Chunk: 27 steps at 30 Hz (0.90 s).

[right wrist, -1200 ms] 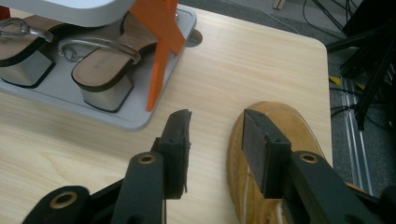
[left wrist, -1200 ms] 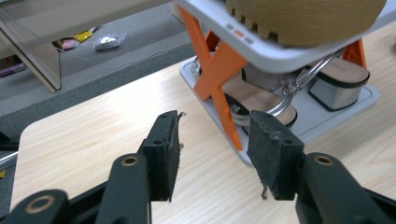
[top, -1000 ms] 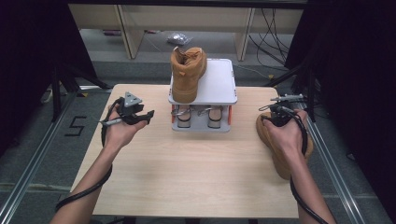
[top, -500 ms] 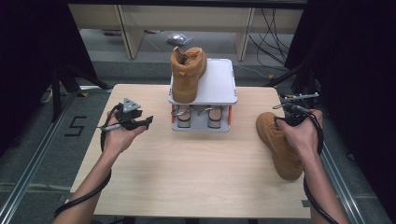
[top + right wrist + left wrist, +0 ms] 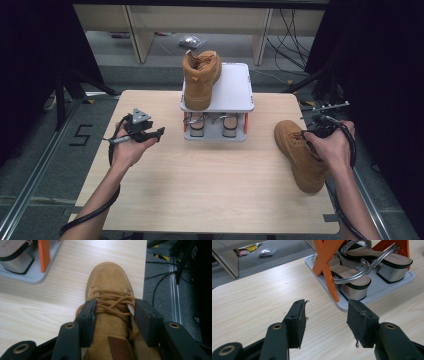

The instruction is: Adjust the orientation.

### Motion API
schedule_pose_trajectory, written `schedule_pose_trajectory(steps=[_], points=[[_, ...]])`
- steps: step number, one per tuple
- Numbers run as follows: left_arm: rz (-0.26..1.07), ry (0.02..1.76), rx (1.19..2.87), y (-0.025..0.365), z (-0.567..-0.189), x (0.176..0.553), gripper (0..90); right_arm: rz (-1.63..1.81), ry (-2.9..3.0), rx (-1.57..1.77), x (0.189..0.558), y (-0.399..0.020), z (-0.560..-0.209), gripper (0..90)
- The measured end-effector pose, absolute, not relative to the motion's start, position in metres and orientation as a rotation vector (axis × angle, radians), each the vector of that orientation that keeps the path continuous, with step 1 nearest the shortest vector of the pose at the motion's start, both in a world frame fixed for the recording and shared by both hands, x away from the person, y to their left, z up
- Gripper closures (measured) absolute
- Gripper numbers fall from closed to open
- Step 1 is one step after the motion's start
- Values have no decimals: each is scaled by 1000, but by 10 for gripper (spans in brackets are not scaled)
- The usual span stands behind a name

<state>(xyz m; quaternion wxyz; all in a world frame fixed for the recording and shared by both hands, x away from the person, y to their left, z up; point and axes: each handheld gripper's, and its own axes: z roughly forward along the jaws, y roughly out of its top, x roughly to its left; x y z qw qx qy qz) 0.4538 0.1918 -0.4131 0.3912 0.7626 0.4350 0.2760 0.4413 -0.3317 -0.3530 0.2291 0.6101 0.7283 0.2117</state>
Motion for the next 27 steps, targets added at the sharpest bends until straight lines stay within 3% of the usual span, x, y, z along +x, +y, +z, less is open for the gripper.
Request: schedule_pose_trajectory(steps=[20, 27], points=[[697, 1109, 1933, 192, -416, 452, 480, 555, 1952, 1684, 435, -363, -346, 535], [700, 1104, 1951, 193, -417, 451, 480, 506, 1954, 1801, 435, -367, -360, 534]])
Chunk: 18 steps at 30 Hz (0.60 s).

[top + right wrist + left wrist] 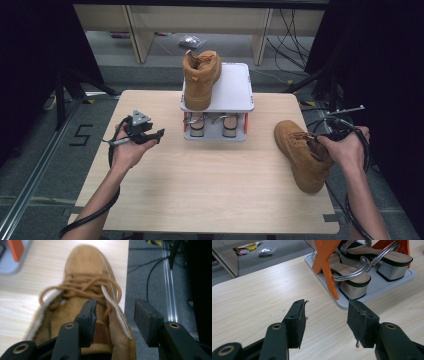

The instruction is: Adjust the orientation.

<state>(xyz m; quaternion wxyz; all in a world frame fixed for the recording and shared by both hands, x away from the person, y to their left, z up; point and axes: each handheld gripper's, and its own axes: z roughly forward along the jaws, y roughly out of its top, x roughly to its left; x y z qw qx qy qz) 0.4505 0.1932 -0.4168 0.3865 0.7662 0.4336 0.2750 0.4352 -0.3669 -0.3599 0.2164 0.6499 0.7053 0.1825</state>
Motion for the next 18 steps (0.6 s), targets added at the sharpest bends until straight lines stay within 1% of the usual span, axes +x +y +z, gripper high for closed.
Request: schedule_pose_trajectory(steps=[2, 3, 6, 7, 8, 11, 12, 13, 15, 18], points=[[704, 1090, 1971, 195, -417, 450, 480, 466, 1973, 1840, 436, -369, -366, 545], [695, 1107, 1943, 194, -419, 450, 479, 454, 2013, 1813, 437, -372, -368, 555], [703, 1087, 1979, 196, -420, 451, 479, 415, 2014, 1887, 438, -370, -375, 583], [691, 1115, 1943, 194, -422, 450, 479, 403, 2046, 1859, 439, -372, -377, 593], [700, 1092, 1983, 197, -421, 450, 479, 393, 2067, 1794, 441, -375, -380, 601], [694, 1082, 1981, 197, -423, 451, 478, 373, 2097, 1815, 444, -374, -385, 633], [693, 1091, 1980, 196, -424, 450, 478, 355, 2054, 1890, 442, -370, -386, 645], [689, 1108, 1958, 195, -425, 449, 477, 356, 2072, 1874, 443, -371, -387, 657], [699, 1085, 1990, 197, -424, 450, 477, 326, 2105, 1855, 445, -372, -389, 676], [692, 1100, 1981, 196, -425, 449, 477, 295, 2122, 1895, 447, -371, -390, 707]])
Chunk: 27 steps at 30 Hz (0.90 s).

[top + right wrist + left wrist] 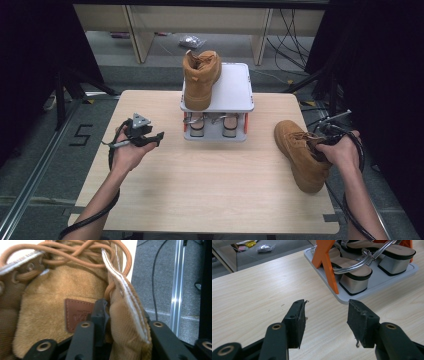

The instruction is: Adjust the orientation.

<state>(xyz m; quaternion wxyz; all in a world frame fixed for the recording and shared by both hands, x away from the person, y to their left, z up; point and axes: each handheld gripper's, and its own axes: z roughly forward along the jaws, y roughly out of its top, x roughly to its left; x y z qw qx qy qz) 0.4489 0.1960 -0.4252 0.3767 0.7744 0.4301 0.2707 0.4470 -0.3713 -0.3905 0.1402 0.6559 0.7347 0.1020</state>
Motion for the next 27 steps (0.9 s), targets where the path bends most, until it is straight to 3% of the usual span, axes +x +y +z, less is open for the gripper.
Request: schedule_pose_trajectory(steps=[7, 14, 27], points=[[689, 1096, 1981, 195, -427, 449, 475, 296, 2194, 1865, 457, -378, -398, 747], [682, 1104, 1989, 195, -431, 448, 474, 202, 2184, 1865, 461, -370, -399, 855], [658, 1152, 1985, 193, -432, 445, 474, 101, 2138, 1783, 455, -348, -393, 870]])
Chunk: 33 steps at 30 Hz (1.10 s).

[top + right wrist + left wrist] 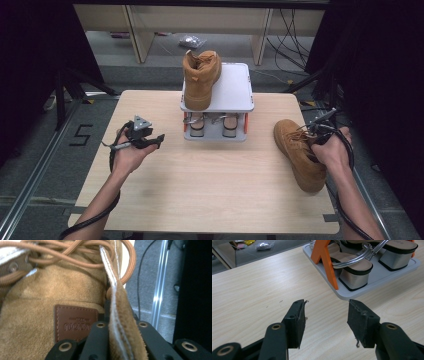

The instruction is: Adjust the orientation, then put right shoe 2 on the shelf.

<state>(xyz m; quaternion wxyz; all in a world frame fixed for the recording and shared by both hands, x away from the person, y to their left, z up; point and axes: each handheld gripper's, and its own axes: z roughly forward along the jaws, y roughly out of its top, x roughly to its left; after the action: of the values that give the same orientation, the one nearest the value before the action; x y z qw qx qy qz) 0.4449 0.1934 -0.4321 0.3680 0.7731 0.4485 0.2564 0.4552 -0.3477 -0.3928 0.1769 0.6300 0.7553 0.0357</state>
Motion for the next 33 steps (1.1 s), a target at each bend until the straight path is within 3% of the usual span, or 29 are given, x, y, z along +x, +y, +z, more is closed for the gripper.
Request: schedule_pose_trajectory(steps=[10, 33], points=[[658, 1145, 2001, 191, -434, 445, 474, 89, 2148, 1589, 454, -338, -376, 873], [648, 1164, 1982, 194, -440, 443, 475, 191, 2108, 1582, 455, -328, -348, 873]])
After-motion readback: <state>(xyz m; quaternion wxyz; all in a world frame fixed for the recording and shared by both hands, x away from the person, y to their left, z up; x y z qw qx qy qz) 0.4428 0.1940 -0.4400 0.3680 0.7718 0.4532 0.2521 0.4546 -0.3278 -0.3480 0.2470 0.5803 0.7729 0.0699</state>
